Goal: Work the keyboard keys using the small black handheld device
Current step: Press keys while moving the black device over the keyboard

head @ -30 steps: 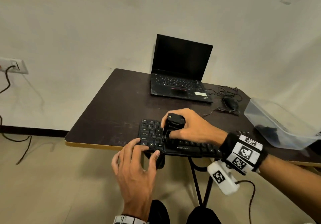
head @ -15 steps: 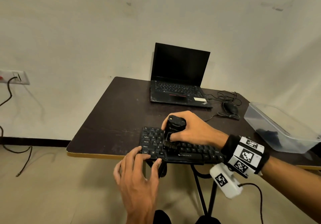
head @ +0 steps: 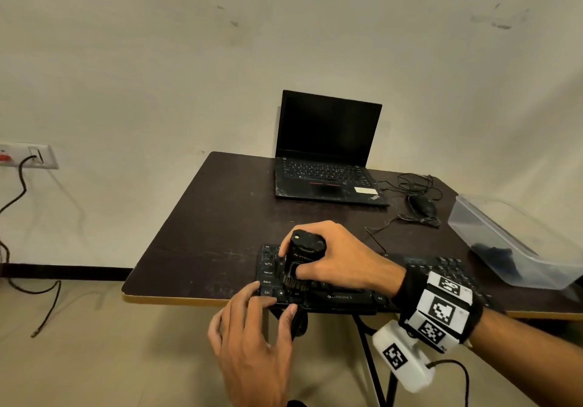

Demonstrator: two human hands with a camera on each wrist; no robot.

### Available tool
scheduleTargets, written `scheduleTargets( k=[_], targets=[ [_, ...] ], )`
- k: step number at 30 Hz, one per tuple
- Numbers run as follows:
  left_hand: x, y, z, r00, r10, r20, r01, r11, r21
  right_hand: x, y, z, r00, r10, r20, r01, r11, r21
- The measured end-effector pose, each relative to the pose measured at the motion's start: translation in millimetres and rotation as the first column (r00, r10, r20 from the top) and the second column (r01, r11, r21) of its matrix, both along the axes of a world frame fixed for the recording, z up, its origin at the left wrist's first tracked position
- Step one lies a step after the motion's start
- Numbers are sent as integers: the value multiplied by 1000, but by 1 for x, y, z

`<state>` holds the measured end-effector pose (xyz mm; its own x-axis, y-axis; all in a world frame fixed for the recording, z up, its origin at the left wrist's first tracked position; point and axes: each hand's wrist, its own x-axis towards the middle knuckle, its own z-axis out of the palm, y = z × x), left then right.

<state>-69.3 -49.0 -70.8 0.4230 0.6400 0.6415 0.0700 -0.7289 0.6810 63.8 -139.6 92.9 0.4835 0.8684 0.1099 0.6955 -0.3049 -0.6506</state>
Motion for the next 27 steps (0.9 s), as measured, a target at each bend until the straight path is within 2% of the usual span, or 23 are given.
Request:
scheduleTargets(
  k=[14,17,19,23,27],
  targets=[
    [4,3,-2,999,37,5,-37,998,56,-2,-12,0,999,-48,-1,48,999,-15],
    [1,2,-1,1000,19,17,-20,998,52,13,-19,1,988,-137,76,140,990,-32],
    [-1,1,1,1000,11,26,-11,1000,25,23,-26,3,980,-194,50,196,980,-36],
    [-1,0,0,1000,-16,13,16,1000,10,19,-28,1,994,-109,-4,108,993,-45],
    [-2,1,-2,1000,-15,-16,15,1000,4,34,-22,0,967,-234,105,238,971,-24]
  ],
)
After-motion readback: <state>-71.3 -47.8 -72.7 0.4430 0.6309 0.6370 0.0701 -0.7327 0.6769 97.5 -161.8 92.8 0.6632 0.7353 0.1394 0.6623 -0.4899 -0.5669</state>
